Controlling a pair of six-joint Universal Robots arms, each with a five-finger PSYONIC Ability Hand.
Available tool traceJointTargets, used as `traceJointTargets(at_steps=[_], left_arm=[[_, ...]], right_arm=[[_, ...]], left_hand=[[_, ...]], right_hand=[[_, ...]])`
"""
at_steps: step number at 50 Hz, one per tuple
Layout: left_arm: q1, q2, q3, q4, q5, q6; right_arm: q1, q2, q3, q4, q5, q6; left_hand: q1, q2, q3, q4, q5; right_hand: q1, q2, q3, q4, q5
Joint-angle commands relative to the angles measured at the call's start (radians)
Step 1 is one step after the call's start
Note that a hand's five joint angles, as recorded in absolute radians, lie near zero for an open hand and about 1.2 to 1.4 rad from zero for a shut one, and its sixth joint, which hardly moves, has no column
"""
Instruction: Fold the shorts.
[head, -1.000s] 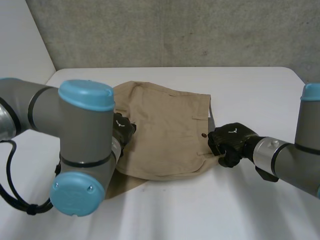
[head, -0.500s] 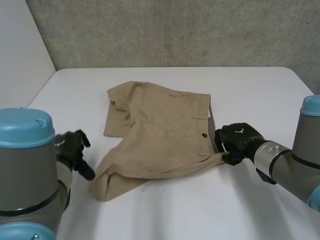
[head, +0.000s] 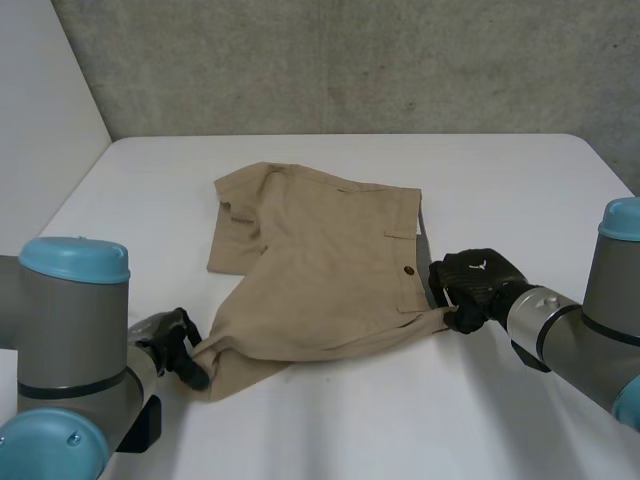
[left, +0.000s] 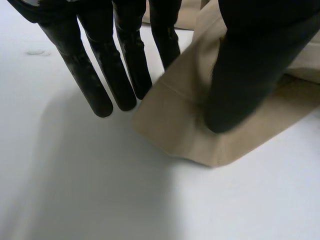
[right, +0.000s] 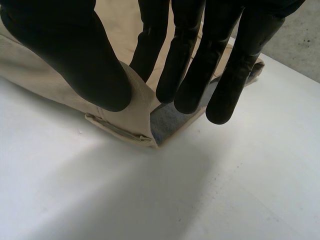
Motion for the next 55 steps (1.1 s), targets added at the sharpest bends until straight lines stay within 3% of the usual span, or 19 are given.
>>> traceJointTargets(at_steps=[1, 3, 7, 15, 29, 43, 45, 46, 47, 48, 52, 55], left_arm=[[-0.006, -0.023, 0.016, 0.028, 0.000, 0.001], [-0.004, -0.015, 0.012, 0.030, -0.002, 0.006], [0.000, 0.008, 0.008, 0.030, 0.000, 0.012], [0.003, 0.043, 0.005, 0.030, 0.003, 0.029], [0.005, 0.041, 0.012, 0.030, 0.003, 0.032], [0.005, 0.054, 0.010, 0.030, 0.003, 0.032], [0.005, 0.058, 0.008, 0.030, 0.003, 0.033], [0.005, 0.058, 0.008, 0.030, 0.003, 0.033], [0.005, 0.058, 0.008, 0.030, 0.004, 0.036], [0.005, 0.060, 0.010, 0.030, 0.005, 0.043], [-0.001, 0.078, 0.016, 0.025, 0.030, 0.160], [-0.003, 0.136, 0.031, 0.022, 0.080, 0.324]], right_arm=[[-0.001, -0.010, -0.008, 0.011, 0.007, -0.003], [-0.002, -0.033, -0.004, 0.012, 0.006, -0.012], [0.001, -0.082, 0.008, 0.031, 0.004, -0.014], [0.011, -0.145, 0.129, -0.020, -0.017, -0.018], [0.087, -0.093, 0.248, -0.218, -0.016, -0.029], [0.085, 0.021, 0.194, -0.288, 0.004, -0.121], [0.084, 0.030, 0.186, -0.291, 0.004, -0.123], [0.081, 0.029, 0.179, -0.298, 0.009, -0.123], [0.077, 0.024, 0.176, -0.302, 0.012, -0.121], [0.077, 0.016, 0.174, -0.308, 0.015, -0.121], [0.077, -0.024, 0.153, -0.336, 0.029, -0.123], [0.076, -0.129, 0.113, -0.322, 0.029, -0.112]], left_hand=[[0.624, 0.612, 0.623, 0.621, 0.628], [0.624, 0.612, 0.623, 0.621, 0.628], [0.624, 0.612, 0.623, 0.621, 0.628], [0.624, 0.612, 0.623, 0.621, 0.628], [0.624, 0.612, 0.623, 0.621, 0.628], [0.624, 0.612, 0.623, 0.621, 0.628], [0.624, 0.612, 0.623, 0.621, 0.628], [0.624, 0.612, 0.623, 0.621, 0.628], [0.624, 0.612, 0.623, 0.621, 0.628], [0.624, 0.612, 0.623, 0.621, 0.628], [0.624, 0.612, 0.623, 0.621, 0.628], [0.624, 0.612, 0.623, 0.621, 0.628]], right_hand=[[0.295, 0.091, 0.087, 0.078, 0.128], [-0.053, -0.257, -0.261, -0.271, -0.221], [-0.304, -0.508, -0.512, -0.521, -0.472], [-0.369, -0.573, -0.577, -0.587, -0.537], [-0.366, -0.571, -0.575, -0.584, -0.534], [-0.190, -0.395, -0.399, -0.408, -0.358], [-0.071, -0.275, -0.279, -0.288, -0.239], [0.273, 0.069, 0.065, 0.056, 0.105], [0.421, 0.217, 0.213, 0.203, 0.253], [0.422, 0.218, 0.214, 0.205, 0.254], [0.422, 0.218, 0.214, 0.205, 0.254], [0.422, 0.218, 0.214, 0.205, 0.254]])
